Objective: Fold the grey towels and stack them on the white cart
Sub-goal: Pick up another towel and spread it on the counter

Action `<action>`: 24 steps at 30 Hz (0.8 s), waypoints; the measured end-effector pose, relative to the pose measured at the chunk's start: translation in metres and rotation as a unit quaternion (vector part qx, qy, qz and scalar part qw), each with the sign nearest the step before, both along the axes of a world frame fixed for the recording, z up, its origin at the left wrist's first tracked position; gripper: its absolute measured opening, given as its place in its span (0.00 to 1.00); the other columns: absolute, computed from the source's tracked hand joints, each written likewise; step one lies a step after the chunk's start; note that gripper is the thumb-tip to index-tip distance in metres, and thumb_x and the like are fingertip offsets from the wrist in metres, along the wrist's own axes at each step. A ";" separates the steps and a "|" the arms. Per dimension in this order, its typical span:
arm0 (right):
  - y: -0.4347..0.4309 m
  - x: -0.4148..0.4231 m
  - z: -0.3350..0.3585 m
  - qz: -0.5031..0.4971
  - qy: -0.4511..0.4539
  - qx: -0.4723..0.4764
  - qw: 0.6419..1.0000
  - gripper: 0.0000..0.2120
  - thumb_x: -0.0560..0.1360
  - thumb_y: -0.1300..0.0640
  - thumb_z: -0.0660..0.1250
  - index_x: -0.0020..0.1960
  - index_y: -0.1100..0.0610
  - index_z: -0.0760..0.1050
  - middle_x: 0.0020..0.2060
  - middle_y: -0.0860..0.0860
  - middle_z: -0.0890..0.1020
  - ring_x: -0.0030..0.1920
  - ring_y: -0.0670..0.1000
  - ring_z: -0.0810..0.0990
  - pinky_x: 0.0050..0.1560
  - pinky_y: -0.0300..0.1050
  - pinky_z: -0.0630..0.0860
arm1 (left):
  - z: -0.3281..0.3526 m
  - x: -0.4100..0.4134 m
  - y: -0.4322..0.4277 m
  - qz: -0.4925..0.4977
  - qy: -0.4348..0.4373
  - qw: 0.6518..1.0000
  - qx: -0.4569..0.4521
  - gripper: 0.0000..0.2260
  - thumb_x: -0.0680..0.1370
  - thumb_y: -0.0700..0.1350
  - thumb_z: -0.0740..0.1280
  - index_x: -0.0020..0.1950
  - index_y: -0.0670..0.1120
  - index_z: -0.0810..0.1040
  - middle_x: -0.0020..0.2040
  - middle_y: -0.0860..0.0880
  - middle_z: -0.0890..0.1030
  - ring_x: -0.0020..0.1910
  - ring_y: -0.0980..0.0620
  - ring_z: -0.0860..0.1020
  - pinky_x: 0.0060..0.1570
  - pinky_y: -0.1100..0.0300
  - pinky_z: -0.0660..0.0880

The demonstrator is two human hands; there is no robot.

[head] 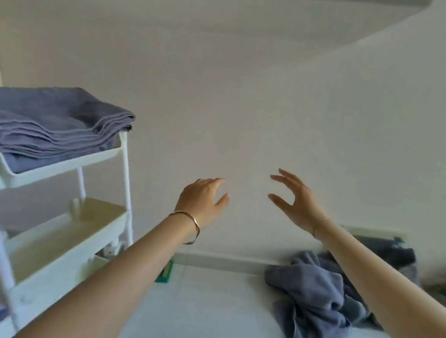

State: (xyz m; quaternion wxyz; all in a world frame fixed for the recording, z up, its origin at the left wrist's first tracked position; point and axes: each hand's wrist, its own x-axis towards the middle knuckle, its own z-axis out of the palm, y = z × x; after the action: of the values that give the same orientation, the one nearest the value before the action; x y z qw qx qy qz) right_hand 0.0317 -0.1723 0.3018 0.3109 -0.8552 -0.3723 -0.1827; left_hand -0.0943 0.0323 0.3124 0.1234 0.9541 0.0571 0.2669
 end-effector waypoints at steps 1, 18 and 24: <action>-0.021 -0.004 -0.016 -0.020 0.015 -0.009 1.000 0.22 0.76 0.49 0.66 0.69 0.49 0.69 0.73 0.48 0.64 0.71 0.52 0.65 0.69 0.43 0.59 | -0.014 0.005 -0.016 -0.020 0.018 1.000 -0.007 0.20 0.80 0.53 0.57 0.72 0.48 0.66 0.69 0.49 0.72 0.67 0.48 0.68 0.62 0.59 0.64; -0.273 0.008 -0.208 -0.225 0.241 -0.041 0.943 0.22 0.74 0.50 0.69 0.66 0.50 0.70 0.70 0.49 0.68 0.67 0.52 0.71 0.67 0.45 0.69 | -0.167 0.118 -0.216 -0.165 0.214 0.961 -0.052 0.23 0.79 0.57 0.58 0.71 0.48 0.67 0.70 0.48 0.70 0.67 0.48 0.68 0.64 0.55 0.67; -0.346 0.059 -0.241 -0.297 0.287 -0.013 0.911 0.27 0.72 0.47 0.71 0.68 0.52 0.68 0.70 0.51 0.68 0.68 0.54 0.69 0.68 0.49 0.68 | -0.203 0.177 -0.279 -0.185 0.239 0.950 -0.080 0.22 0.78 0.57 0.60 0.69 0.48 0.68 0.66 0.48 0.73 0.65 0.48 0.70 0.60 0.55 0.69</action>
State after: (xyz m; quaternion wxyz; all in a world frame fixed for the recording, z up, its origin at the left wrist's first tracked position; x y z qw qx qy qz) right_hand 0.0906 -0.5178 0.0609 0.3243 -0.9459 0.0018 -0.0081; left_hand 0.0830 -0.2466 0.1093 0.2296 0.9706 -0.0718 -0.0020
